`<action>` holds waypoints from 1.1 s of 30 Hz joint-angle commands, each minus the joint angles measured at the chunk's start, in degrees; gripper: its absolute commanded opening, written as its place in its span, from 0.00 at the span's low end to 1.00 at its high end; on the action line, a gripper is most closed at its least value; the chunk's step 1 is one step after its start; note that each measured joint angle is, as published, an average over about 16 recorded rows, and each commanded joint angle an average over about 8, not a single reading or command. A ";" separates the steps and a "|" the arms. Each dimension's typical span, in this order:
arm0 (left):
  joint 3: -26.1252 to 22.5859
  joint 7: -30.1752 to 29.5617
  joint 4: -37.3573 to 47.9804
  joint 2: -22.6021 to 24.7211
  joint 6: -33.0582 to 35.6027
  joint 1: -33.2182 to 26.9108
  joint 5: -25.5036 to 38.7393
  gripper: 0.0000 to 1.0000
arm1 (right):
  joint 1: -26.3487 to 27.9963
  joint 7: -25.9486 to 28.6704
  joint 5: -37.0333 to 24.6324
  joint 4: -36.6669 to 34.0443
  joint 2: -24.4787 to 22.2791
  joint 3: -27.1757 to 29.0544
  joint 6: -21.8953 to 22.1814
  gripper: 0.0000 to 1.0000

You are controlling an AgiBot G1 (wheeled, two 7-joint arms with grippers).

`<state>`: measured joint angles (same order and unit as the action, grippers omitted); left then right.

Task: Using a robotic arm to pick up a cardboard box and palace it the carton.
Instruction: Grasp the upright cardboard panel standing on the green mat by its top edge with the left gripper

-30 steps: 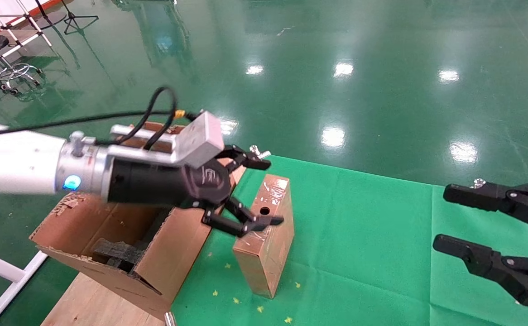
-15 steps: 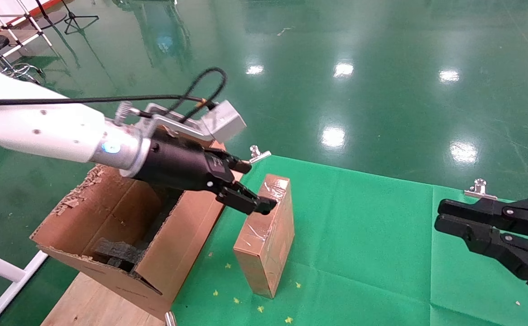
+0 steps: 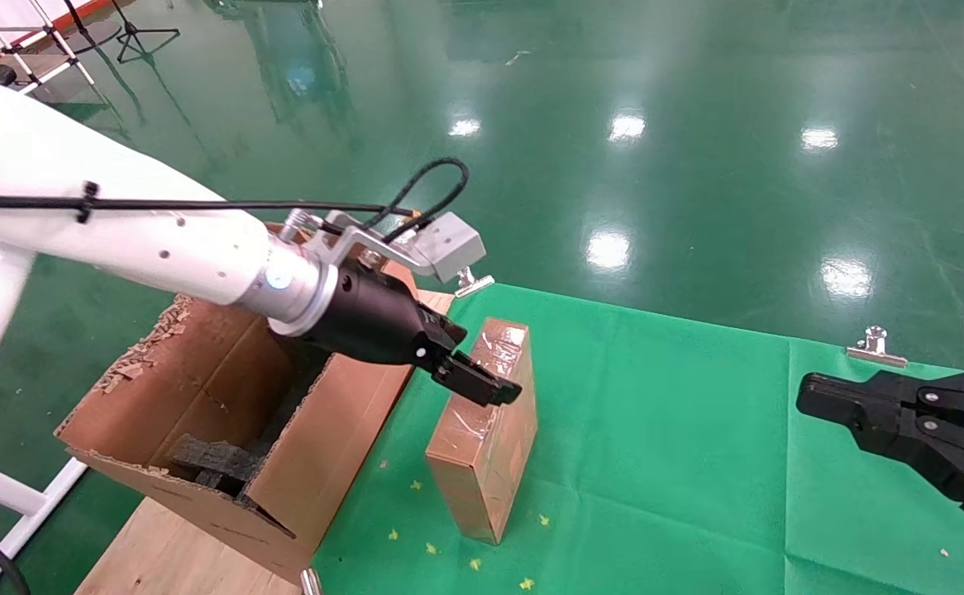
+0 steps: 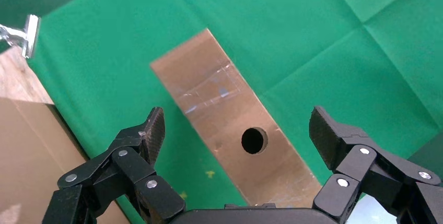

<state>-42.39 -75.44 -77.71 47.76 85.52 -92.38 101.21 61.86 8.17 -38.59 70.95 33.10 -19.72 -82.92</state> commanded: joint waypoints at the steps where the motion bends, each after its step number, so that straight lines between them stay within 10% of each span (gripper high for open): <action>1: -0.52 -0.91 -0.04 0.56 -0.02 0.09 0.61 1.00 | 0.00 0.00 0.00 0.00 0.00 0.00 0.00 0.00; 15: -3.86 -2.23 -0.17 2.74 0.22 -0.02 3.56 1.00 | 0.00 0.00 0.00 0.00 0.00 0.00 0.00 0.00; 21: -4.92 -0.67 -0.24 3.18 0.54 -0.68 4.50 1.00 | -0.01 0.00 0.01 -0.01 0.00 0.00 0.01 0.69; 24: -5.32 -0.29 -0.25 3.33 0.77 -0.90 4.91 0.68 | -0.01 0.00 0.01 -0.01 0.00 0.00 0.02 1.00; 29: -5.36 -0.35 -0.26 3.33 0.89 -1.00 5.01 0.06 | -0.02 0.00 0.01 -0.02 0.00 0.01 0.02 1.00; 33: -5.16 -0.52 -0.26 3.26 0.85 -0.92 4.85 0.00 | -0.02 0.00 0.01 -0.02 0.00 0.01 0.02 1.00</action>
<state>-47.58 -75.93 -77.97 51.02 86.34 -93.29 106.06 61.84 8.16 -38.58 70.94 33.10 -19.71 -82.90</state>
